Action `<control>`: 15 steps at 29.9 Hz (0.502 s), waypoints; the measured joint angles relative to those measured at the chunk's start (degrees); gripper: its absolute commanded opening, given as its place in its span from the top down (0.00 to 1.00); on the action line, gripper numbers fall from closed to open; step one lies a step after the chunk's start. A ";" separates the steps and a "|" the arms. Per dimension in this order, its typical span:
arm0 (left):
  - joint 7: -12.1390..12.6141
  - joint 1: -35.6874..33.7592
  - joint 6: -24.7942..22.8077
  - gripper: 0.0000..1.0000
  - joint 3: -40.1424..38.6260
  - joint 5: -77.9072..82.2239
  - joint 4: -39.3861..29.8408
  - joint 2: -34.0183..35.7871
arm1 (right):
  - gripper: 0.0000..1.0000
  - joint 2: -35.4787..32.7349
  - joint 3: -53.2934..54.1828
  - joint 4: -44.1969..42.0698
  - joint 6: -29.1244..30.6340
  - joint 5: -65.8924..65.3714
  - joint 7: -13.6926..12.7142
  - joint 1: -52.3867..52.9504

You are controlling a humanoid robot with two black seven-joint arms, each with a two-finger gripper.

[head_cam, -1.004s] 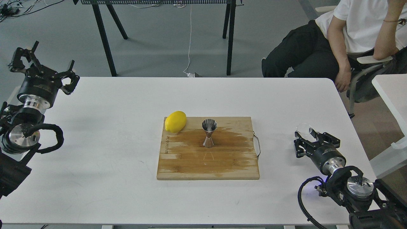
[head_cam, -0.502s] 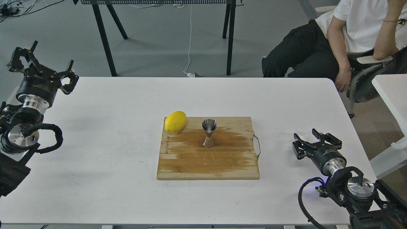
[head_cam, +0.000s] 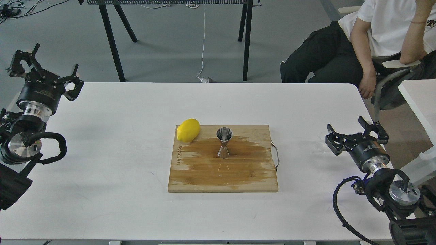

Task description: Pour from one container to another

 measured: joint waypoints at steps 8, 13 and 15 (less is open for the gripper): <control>0.00 0.00 -0.17 0.00 -0.01 0.00 0.00 0.00 | 0.00 -2.07 -0.07 -0.07 4.83 -3.10 1.01 7.96; 0.00 0.00 -0.24 0.00 -0.08 0.00 0.00 -0.02 | 0.00 -2.46 -0.01 -0.44 11.41 -5.84 2.87 10.64; -0.01 0.00 -0.26 0.00 -0.09 -0.02 0.00 -0.15 | 0.00 -2.47 -0.01 -0.52 11.85 -5.98 3.02 11.11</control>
